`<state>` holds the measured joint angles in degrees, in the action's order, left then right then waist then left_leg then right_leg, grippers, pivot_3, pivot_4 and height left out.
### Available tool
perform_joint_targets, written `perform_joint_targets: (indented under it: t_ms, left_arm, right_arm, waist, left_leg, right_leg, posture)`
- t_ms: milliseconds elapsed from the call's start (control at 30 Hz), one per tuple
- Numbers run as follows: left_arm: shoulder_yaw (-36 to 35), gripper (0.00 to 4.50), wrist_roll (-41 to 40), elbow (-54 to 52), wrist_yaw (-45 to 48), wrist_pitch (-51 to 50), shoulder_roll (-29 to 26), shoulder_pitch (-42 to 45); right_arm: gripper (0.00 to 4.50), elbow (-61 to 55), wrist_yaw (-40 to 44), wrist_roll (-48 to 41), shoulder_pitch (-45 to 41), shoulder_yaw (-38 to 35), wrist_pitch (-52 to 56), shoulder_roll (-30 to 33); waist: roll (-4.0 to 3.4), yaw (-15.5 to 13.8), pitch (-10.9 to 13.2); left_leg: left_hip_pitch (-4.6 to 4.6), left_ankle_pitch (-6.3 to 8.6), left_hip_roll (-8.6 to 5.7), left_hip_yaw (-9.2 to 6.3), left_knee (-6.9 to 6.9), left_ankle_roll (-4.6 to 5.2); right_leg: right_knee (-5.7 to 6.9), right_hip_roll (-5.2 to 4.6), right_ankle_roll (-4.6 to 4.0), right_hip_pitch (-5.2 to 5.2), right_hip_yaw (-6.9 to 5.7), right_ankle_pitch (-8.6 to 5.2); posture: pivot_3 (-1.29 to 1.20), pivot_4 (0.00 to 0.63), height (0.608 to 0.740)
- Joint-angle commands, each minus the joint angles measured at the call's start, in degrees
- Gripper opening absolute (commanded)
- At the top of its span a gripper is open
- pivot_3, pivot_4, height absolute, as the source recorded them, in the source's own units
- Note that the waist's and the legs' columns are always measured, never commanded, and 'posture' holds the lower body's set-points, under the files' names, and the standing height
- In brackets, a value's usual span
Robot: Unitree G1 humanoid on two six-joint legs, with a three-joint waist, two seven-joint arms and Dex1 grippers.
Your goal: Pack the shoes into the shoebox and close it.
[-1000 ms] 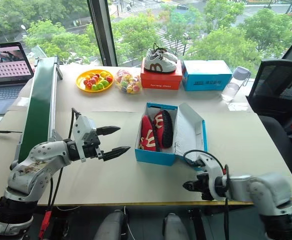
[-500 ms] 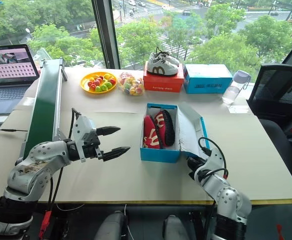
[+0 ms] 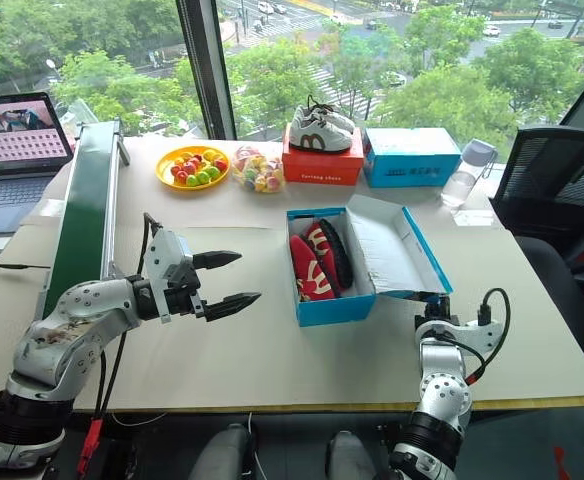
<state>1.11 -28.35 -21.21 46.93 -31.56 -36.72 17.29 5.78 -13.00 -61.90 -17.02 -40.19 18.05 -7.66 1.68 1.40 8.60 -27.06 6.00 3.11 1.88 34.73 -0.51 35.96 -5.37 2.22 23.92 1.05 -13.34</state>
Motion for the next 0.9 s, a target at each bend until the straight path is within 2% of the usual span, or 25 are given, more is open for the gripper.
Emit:
perform_joint_targets:
  t_ms: [33,200,267,433,533,633,700,833,900]
  left_arm:
    - [-0.77,4.5,-0.13,-1.6,-0.07,0.08,-0.37,0.96]
    - [-0.89,4.5,0.21,-1.47,-0.68,0.39,-0.16,0.89]
    - [-0.8,4.5,0.17,-1.57,-0.82,0.32,-0.08,0.87]
    - [-0.83,4.5,0.09,-1.98,-1.59,-0.07,0.1,0.87]
    - [-1.08,4.5,-0.1,-2.24,-1.8,-0.22,-0.14,0.64]
    - [-1.04,4.5,-0.1,-2.26,-2.03,-0.3,-0.07,0.62]
    - [-1.07,4.5,-0.19,-2.42,-2.28,-0.38,0.09,0.43]
    - [-1.15,4.5,-0.25,-2.69,-2.93,-0.57,0.42,0.01]
    - [-1.14,4.5,-0.14,-2.99,-3.27,-0.69,0.52,-0.17]
  right_arm:
    - [0.02,-4.26,6.0,-8.13,-2.21,1.82,1.33,-3.2]
    - [0.02,-14.49,16.58,-18.75,-2.34,7.89,9.39,1.67]
    - [0.02,-17.08,19.61,-20.38,-1.62,9.48,11.14,3.67]
    - [0.02,-23.78,29.04,-15.06,1.06,19.81,18.75,13.76]
    - [0.02,-24.94,31.28,-2.3,-2.37,31.26,23.07,23.74]
    - [0.02,-21.3,31.14,9.74,-7.11,39.32,22.11,28.46]
    - [0.02,-16.36,30.73,19.5,-12.43,44.67,19.06,29.32]
    - [0.02,-0.21,28.37,30.44,-22.55,47.58,12.92,23.99]
    - [0.02,7.06,30.33,38.92,-25.63,53.12,9.59,24.16]
  waist:
    - [-0.11,0.35,0.06]
    - [-0.57,1.32,0.34]
    - [-0.59,1.13,0.36]
    - [-0.6,0.37,0.37]
    - [-0.6,0.49,0.37]
    - [-0.6,0.7,0.37]
    - [-0.59,0.68,0.37]
    - [-0.57,0.64,0.38]
    - [-0.57,0.46,0.38]
  left_leg:
    - [0.0,-0.01,0.01,0.0,-0.01,0.02]
    - [0.01,-0.03,0.07,0.0,-0.03,0.04]
    - [0.02,-0.03,0.15,0.0,-0.04,0.05]
    - [-0.04,-0.02,0.16,0.02,-0.02,0.04]
    - [-0.09,-0.02,0.14,0.09,0.0,0.03]
    - [-0.06,0.02,0.24,0.17,-0.01,-0.03]
    - [-0.04,0.03,0.26,0.17,0.0,-0.05]
    - [-0.08,0.0,0.25,0.19,0.06,0.0]
    - [-0.09,-0.03,0.25,0.19,0.05,0.04]
  right_leg:
    - [0.06,0.02,0.02,0.03,0.02,-0.02]
    - [0.2,0.12,0.05,0.14,0.11,-0.03]
    - [0.24,0.19,0.12,0.15,0.1,0.0]
    - [0.18,0.17,0.06,0.11,0.05,-0.21]
    - [0.17,0.13,-0.06,0.17,0.07,-0.26]
    - [0.16,0.18,-0.15,0.22,0.05,-0.21]
    - [0.17,0.22,-0.16,0.25,0.05,-0.21]
    - [0.16,0.23,-0.12,0.25,0.06,-0.19]
    - [0.18,0.26,0.17,0.24,0.06,-0.04]
  posture:
    - [0.0,0.15,0.74]
    - [0.0,0.15,0.74]
    - [0.0,0.15,0.74]
    - [0.0,0.15,0.74]
    - [0.0,0.15,0.74]
    - [0.0,0.15,0.74]
    - [0.0,0.15,0.74]
    - [0.0,0.15,0.74]
    - [0.0,0.15,0.74]
